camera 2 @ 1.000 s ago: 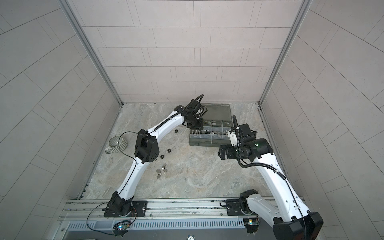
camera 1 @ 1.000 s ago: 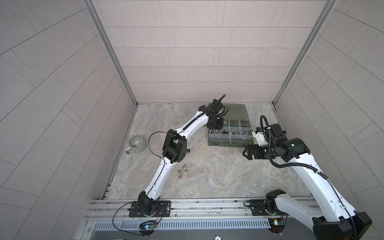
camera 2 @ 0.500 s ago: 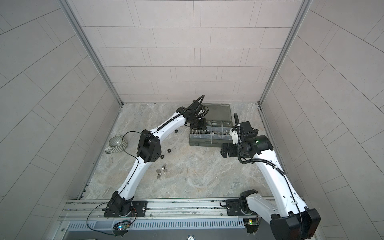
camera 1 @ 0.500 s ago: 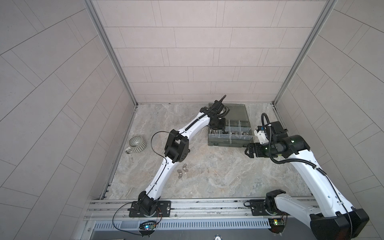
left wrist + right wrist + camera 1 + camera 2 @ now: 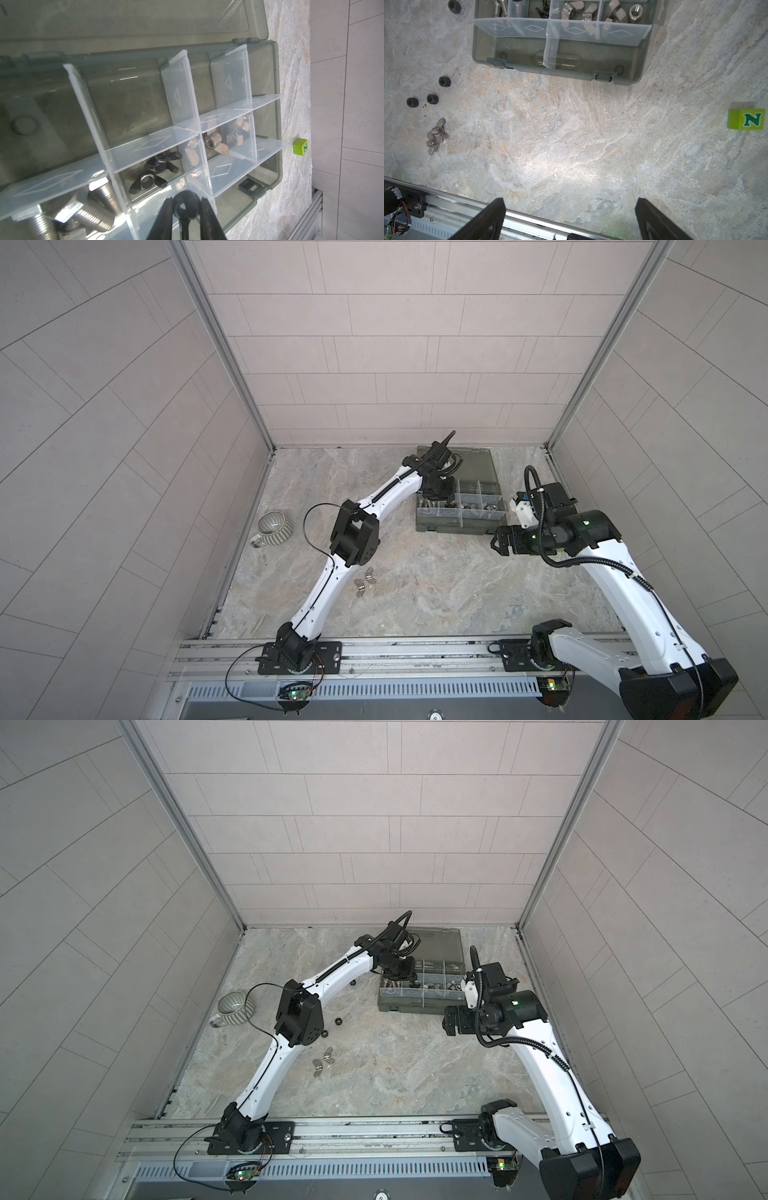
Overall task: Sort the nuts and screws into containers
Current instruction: 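Lower the wing nut into the black wing nut compartment and open the left gripper, then move the left gripper to a silver wing nut on the table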
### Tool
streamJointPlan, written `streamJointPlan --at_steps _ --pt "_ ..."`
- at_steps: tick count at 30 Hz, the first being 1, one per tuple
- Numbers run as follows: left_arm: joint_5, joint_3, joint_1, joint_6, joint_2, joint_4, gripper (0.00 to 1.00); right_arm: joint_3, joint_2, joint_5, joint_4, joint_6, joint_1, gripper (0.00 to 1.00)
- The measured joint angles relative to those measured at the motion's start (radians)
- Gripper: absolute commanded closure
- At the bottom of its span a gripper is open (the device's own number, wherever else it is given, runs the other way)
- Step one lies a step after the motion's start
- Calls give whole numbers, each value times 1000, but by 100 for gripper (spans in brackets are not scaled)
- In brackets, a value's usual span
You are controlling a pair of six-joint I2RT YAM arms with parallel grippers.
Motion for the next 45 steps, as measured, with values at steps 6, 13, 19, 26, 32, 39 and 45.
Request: streamJointPlan --at_steps 6,13,19,26,32,39,45 --pt "8 -2 0 -1 0 1 59 0 -11 2 -7 0 0 1" --pt "13 -2 -1 2 0 4 47 0 -23 4 -22 0 -2 1" --pt "4 -26 0 8 -15 3 45 0 -25 -6 -21 0 -2 1" --pt "-92 -313 16 55 -269 -72 45 -8 -14 -77 24 14 -2 1" --pt "-222 -811 29 41 -703 -74 44 -65 -14 -133 89 43 52 1" --pt "-301 -1302 30 -76 -1015 -64 43 -132 -26 -162 159 86 186 1" --pt "-327 -1505 30 -163 -1138 -32 43 -143 -37 -163 191 109 276 1"
